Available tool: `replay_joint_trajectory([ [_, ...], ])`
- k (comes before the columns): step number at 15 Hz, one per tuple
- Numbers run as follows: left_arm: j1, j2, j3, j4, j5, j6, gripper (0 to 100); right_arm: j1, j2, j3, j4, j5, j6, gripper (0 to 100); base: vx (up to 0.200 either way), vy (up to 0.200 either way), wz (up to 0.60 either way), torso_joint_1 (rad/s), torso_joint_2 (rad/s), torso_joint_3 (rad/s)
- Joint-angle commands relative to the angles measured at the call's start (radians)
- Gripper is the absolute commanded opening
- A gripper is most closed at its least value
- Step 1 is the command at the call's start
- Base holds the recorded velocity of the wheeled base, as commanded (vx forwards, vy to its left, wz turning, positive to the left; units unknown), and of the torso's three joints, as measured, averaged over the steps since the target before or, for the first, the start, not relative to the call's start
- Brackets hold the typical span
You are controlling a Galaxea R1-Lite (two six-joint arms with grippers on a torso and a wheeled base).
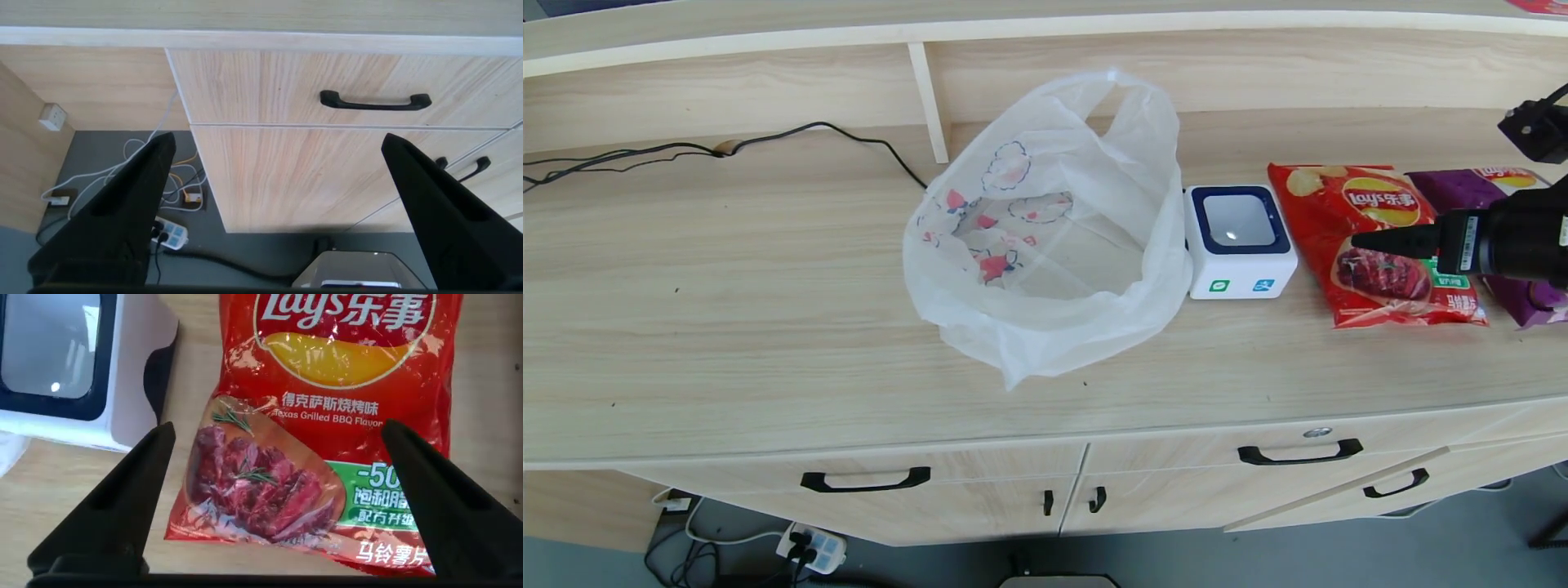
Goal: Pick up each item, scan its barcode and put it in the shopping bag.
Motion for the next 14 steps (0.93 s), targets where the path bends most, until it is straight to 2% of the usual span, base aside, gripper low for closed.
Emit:
replay_joint_trajectory([
  [1,0.0,0.002,0.0,0.0,0.0,-0.001,100,-0.029,0.051,-0.049,-0.018,-0.009,-0.02,100,0.0,0.0,0.0,0.0,0.0,0.0],
  [11,0.0,0.002,0.0,0.0,0.0,0.001,100,-0.027,0.087,-0.031,-0.064,-0.029,-0.028,100,0.0,0.0,0.0,0.0,0.0,0.0],
  [14,0.0,0.002,0.0,0.0,0.0,0.001,100,-0.029,0.12,-0.034,-0.075,-0.03,-0.082,100,0.0,0.0,0.0,0.0,0.0,0.0],
])
